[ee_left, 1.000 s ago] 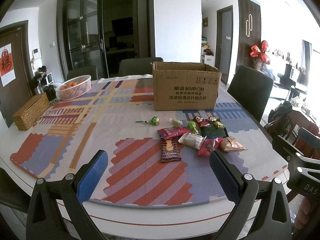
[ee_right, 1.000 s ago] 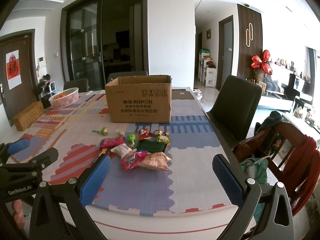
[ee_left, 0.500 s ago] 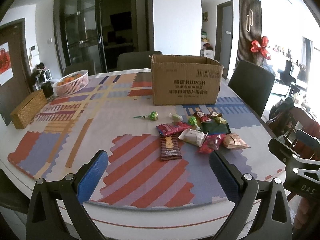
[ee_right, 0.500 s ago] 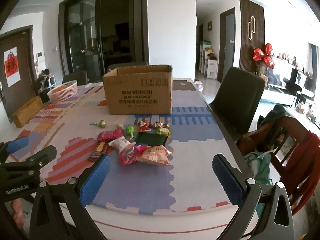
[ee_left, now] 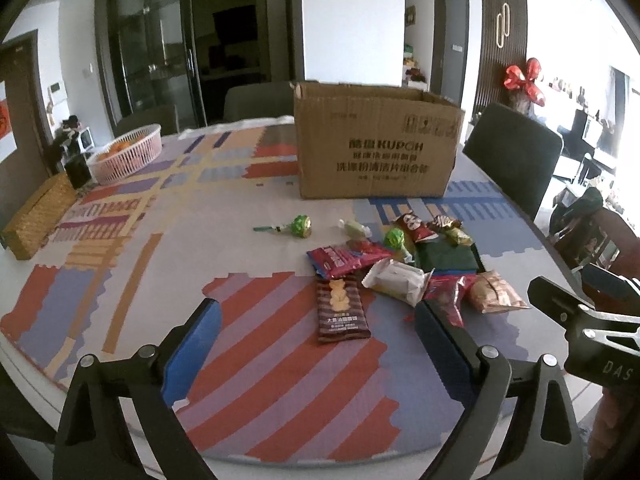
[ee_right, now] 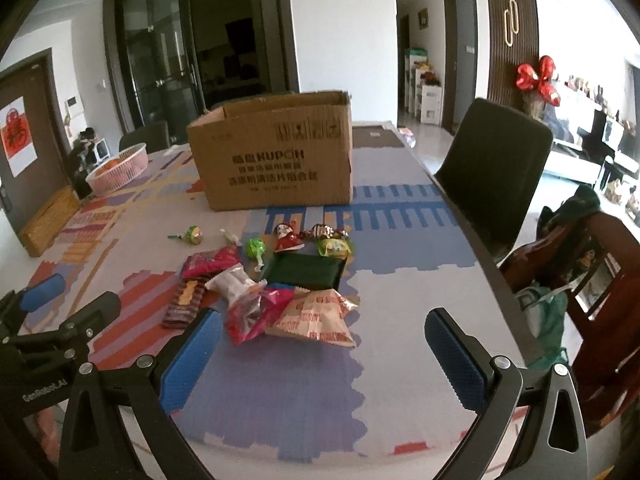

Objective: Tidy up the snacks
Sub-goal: 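Reach the left tool to the brown COSTA pack while the right tool reaches the Fortune Biscuits bag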

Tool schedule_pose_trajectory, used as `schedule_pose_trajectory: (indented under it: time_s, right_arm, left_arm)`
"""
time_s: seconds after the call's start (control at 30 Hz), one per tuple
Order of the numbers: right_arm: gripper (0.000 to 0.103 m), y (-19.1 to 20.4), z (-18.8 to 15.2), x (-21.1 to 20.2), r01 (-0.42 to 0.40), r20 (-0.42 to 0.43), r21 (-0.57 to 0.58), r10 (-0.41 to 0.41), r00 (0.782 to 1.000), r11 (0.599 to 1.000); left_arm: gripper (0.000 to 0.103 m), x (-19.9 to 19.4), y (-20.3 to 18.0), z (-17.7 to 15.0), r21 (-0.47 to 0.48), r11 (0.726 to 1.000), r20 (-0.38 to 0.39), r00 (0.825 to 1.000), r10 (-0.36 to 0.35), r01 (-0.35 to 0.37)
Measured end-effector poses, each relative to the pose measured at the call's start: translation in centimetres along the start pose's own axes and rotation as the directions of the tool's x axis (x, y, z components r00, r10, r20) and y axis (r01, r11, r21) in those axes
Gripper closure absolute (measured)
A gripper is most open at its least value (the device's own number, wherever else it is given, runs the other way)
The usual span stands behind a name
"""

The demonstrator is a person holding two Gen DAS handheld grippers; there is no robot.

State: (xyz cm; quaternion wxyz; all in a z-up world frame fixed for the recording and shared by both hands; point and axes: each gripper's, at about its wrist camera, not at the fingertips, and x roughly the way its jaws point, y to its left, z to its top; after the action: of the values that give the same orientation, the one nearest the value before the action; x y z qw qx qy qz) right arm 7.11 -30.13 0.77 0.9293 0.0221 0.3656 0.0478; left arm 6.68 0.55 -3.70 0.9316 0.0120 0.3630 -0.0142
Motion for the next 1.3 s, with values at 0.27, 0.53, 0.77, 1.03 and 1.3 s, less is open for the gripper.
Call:
schedule_pose_trajectory:
  time_s: [0.27,0.53,0.77,1.03,1.3]
  right_arm:
    - [0.007,-0.7,0.5,4.5,-0.019,-0.103,0.036,0.023,0.994,0.999]
    - [0.016,-1.1,0.5,8.0,-0.022,-0.184,0.057,0.032,0.982,0.998]
    - [0.023,-0.7,0.1,9.6,-0.021,-0.229,0.04,0.029,0.973,0.999]
    - [0.031,-0.8,-0.4,10.7,-0.007,-0.275,0.04,0.018,0.961,0.999]
    - [0.043,-0.7,-0.7,11.1,0.009,-0.29,0.023,-0.002,0.957,1.0]
  left_arm:
    - [0.01,4.4,-0.3,-0.1,0.007,1.0,-0.094,0.996,-0.004,0.005]
    - [0.012,8.2,-0.4,-0.4,0.006,1.0,-0.169,0.986,-0.015,0.017]
    - [0.017,10.3,-0.8,-0.5,0.017,0.999,-0.209,0.978,-0.023,0.027]
    - [0.026,11.4,-0.8,-0.1,0.019,1.0,-0.207,0.978,-0.017,0.021]
    - [0.053,12.1,-1.0,0.0,0.014,0.999,-0.222,0.974,-0.042,0.046]
